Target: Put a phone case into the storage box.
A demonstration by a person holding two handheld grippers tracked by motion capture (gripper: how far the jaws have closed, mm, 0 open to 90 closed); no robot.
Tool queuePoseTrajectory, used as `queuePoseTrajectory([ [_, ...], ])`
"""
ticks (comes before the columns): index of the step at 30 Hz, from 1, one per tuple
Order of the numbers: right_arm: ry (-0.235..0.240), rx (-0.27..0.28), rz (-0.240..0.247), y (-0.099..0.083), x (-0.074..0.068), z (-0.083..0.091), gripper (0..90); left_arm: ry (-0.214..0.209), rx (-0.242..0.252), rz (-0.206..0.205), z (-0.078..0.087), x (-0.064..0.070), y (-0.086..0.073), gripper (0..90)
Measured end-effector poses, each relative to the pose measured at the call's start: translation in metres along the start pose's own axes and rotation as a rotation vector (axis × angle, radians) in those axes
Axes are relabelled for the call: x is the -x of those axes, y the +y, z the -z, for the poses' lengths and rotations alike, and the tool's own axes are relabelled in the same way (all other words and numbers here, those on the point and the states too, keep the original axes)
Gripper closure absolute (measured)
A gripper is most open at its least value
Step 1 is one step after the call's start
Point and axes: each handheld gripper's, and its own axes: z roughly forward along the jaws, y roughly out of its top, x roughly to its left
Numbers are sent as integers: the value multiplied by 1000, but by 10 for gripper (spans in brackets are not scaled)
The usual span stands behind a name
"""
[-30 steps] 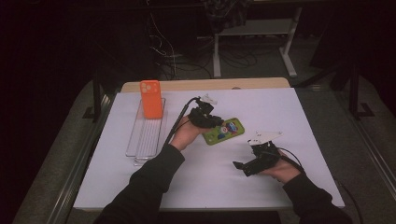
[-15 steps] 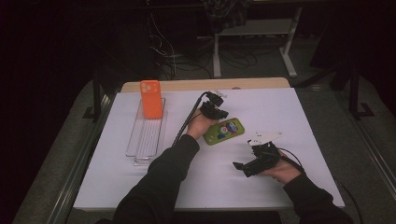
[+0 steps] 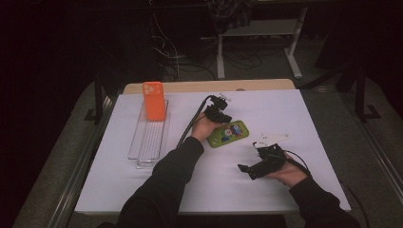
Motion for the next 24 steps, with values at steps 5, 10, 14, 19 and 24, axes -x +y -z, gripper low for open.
queuePoseTrajectory([
  [5, -1, 1, -7, 0, 0, 1, 0, -53, -3, -1, 2, 5, -1, 896],
  [10, -1, -1, -6, 0, 0, 0, 0, -96, -1, 5, 3, 12, -4, 896],
  [14, 0, -1, -6, 0, 0, 0, 0, -137, -21, -11, 5, 16, -6, 897],
  [19, 0, 0, -3, 0, 1, 0, 0, -185, -37, -38, 6, 27, -10, 896],
  [24, -1, 0, -7, 0, 0, 0, 0, -223, -66, -76, 7, 40, -13, 896],
])
